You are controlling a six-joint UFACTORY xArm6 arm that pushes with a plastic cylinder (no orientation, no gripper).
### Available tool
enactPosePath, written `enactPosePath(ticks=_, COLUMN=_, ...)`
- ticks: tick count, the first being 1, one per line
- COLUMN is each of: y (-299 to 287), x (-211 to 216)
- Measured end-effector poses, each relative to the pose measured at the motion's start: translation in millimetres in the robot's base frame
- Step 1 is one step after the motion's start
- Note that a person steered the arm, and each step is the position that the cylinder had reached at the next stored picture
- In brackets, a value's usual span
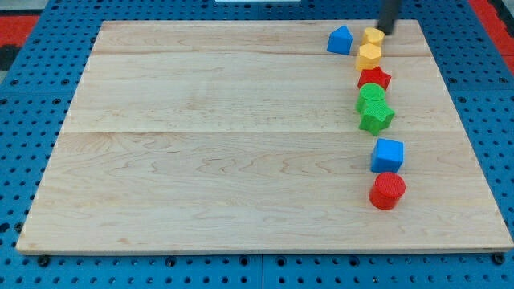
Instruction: Move the blue triangle towards the top left corner of the board
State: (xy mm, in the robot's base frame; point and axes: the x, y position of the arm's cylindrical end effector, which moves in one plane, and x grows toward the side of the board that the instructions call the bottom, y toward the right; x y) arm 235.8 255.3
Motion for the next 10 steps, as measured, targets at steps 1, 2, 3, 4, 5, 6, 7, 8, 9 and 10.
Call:
enactPosePath(ticks=1, y=10, x=25)
enactPosePath(ticks=2, y=-45, x=5)
enactPosePath(ticks=3, y=-79, x=-16)
enactPosePath(ticks=4, y=-88, x=-12)
enactPosePath(ticks=5, y=-67, x=16)
enactPosePath(ticks=6, y=-98, x=29)
enactPosePath(ticks=7, y=-151, x=5)
enactPosePath(ticks=8, y=-138, x=-1)
enactPosePath(ticks=9, y=-134, x=31)
enactPosePath(ticks=10, y=-182, x=16)
